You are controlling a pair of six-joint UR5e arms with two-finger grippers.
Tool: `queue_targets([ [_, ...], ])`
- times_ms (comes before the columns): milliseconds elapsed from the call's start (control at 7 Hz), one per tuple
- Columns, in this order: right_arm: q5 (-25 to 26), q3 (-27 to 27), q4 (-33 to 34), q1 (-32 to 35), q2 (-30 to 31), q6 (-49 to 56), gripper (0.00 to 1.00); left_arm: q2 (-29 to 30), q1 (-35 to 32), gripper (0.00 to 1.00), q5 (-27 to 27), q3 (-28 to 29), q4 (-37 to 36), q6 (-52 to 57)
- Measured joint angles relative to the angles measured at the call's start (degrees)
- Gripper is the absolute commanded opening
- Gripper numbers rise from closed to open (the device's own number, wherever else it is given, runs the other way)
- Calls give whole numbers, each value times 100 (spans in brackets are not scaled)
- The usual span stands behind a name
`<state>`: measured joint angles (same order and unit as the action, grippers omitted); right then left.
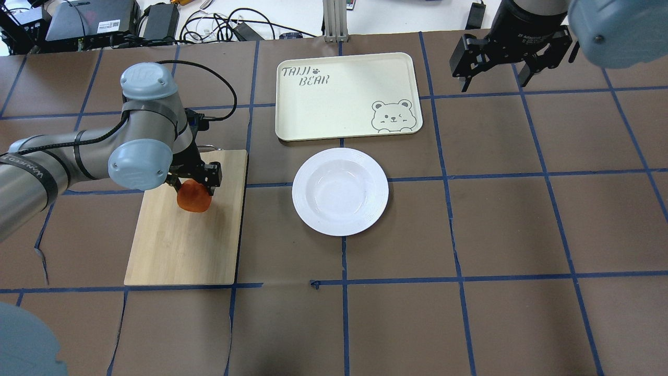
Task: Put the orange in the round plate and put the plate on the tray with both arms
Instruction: 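Carry the orange with the left gripper over the white plate and release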
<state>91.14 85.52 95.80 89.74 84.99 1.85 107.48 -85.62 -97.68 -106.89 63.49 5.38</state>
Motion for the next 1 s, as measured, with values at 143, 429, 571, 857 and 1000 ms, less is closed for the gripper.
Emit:
queue_targets([
  [143,0,0,-3,0,0,0,100,-71,-246,0,278,311,271,-379],
  [429,5,-10,-2,0,5,0,100,39,-1017,0,791,846,430,-1602],
  [571,14,-30,-3,0,30,0,100,163,-1402,0,1124,978,275,-2348],
  [857,13,-74,-123,15,105,35,100,564,-2013,50,1640,1035,-400,-3275],
  [1000,11,-132,-365,16,129,59,100,784,-2164,99,1600,1036,-589,-3397],
])
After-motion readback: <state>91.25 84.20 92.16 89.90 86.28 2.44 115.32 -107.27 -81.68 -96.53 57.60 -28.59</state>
